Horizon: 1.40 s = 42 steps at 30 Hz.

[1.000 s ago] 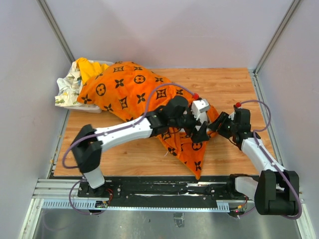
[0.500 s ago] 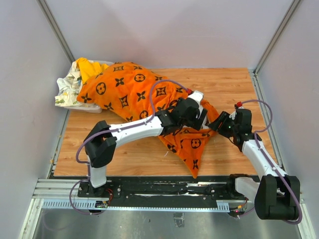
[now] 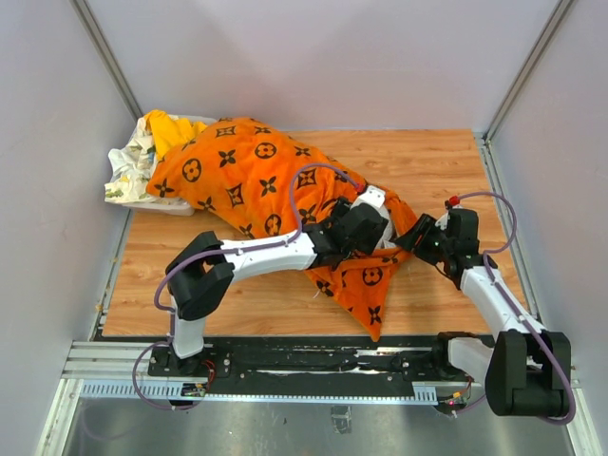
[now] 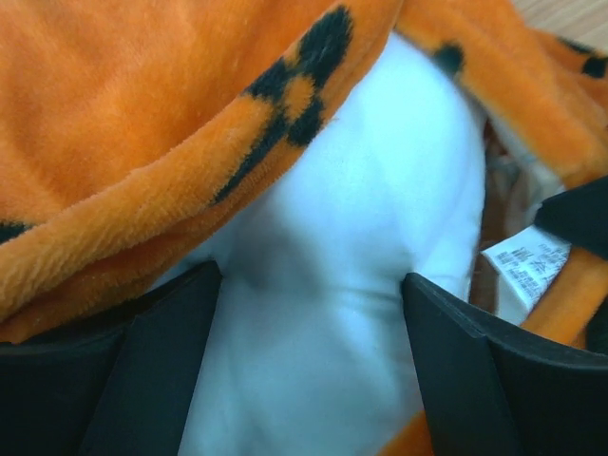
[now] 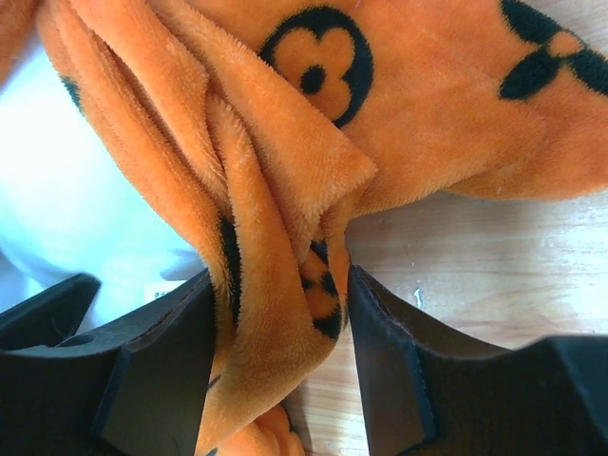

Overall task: Remove the pillowcase from the pillow
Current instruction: Remove the pillow from the pillowcase.

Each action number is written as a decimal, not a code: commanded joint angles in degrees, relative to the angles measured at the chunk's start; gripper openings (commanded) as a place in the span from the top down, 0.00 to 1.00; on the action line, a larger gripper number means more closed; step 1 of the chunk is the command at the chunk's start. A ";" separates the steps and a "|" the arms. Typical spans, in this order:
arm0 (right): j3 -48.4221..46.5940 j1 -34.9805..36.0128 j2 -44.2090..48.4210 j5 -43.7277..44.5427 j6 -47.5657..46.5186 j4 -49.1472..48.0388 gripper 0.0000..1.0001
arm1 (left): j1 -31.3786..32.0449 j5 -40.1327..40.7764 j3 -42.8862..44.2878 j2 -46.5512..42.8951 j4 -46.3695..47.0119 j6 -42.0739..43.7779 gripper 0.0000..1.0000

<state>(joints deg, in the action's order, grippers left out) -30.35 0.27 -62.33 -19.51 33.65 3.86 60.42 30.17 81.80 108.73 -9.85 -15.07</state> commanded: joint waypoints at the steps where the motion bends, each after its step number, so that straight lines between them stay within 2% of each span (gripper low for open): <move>1: 0.89 1.17 2.71 0.38 0.06 0.38 0.44 | -1.14 7.48 -7.07 1.16 -1.48 4.71 0.41; 2: 0.94 1.17 3.03 0.47 0.22 0.26 0.44 | -1.11 7.79 -8.23 0.85 -0.36 5.63 0.71; 3: 0.82 1.19 3.18 0.56 0.19 0.24 0.44 | -1.14 8.00 -9.19 0.52 0.50 6.16 0.96; 4: 0.62 1.15 3.19 0.58 0.18 0.31 0.44 | -1.22 7.83 -9.88 0.32 1.13 6.89 0.99; 8: 0.14 1.21 2.93 0.20 -0.21 1.00 0.44 | -2.87 3.87 -12.78 -1.78 3.78 7.53 1.00; 11: 1.15 1.91 3.44 -0.79 0.14 -0.03 0.43 | -6.49 -0.71 -15.73 -7.15 6.63 6.61 1.00; 14: 1.66 6.92 3.88 -0.09 1.44 -1.61 0.39 | -10.38 -2.54 -16.44 -13.41 8.82 6.89 1.00; 16: 0.11 13.75 3.34 3.81 1.29 -1.16 0.29 | -11.69 -2.42 -14.81 -15.75 8.88 8.14 1.00; 18: -2.64 21.00 1.65 8.42 0.28 0.70 0.12 | -12.22 -1.54 -12.63 -16.90 8.26 9.66 1.00; 20: -5.28 24.82 0.25 10.49 -0.68 2.19 0.00 | -12.57 -0.40 -10.84 -17.43 7.86 11.15 1.00; 23: -6.26 25.83 1.76 11.92 -2.11 2.69 0.02 | -13.29 -0.55 -10.50 -18.76 7.72 11.49 1.00; 28: -5.02 25.83 10.80 16.48 -6.14 4.30 0.02 | -14.01 -2.42 -13.26 -21.39 8.67 10.29 1.00; 32: -3.05 25.83 17.06 11.95 -8.73 -0.04 0.01 | -14.63 -4.49 -13.93 -22.53 9.13 9.76 1.00; 35: -3.67 26.45 17.57 6.41 -11.16 -2.15 0.01 | -15.42 -7.90 -14.16 -23.17 9.42 9.18 1.00; 42: -5.78 33.04 12.01 3.64 -15.47 -7.87 0.01 | -16.21 -13.79 -14.58 -24.41 9.68 7.77 1.00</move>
<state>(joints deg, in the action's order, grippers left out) -34.52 28.99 -47.35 -12.75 22.52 0.97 46.22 15.81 66.70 88.07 -4.14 -6.90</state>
